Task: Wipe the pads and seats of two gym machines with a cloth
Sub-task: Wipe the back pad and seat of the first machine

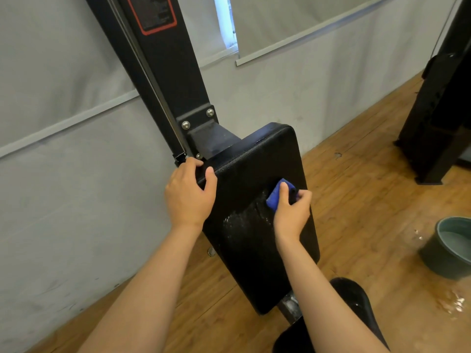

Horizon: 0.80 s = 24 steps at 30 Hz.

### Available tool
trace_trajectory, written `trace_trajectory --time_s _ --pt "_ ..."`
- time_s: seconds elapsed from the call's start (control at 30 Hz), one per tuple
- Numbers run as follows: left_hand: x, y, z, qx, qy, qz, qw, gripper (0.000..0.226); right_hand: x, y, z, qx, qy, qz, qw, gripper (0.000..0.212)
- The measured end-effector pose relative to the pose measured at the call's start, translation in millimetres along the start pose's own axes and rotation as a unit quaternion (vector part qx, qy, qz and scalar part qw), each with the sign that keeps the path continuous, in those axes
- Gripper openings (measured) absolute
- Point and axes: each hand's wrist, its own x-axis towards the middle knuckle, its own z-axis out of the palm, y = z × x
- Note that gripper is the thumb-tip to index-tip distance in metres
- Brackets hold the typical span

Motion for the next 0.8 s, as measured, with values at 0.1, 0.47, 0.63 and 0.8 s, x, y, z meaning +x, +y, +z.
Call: trace_trajectory --time_s 0.1,0.47,0.63,0.8 --pt "0 0 0 -0.002 -0.003 0.000 1.000 0.045 -13 -8 6 0.017 -0.036 -0.048 0.998 0.022" --pt "-1 0 0 -0.004 0.001 0.003 1.000 0.047 -20 39 -10 -0.044 -0.013 0.024 0.999 0.025" --pt "-1 -1 0 -0.005 0.002 -0.003 1.000 0.046 -28 16 1 -0.001 -0.021 0.011 1.000 0.025" --pt "-2 0 0 -0.006 0.003 -0.001 1.000 0.046 -43 -7 15 0.028 -0.071 -0.060 0.995 0.020"
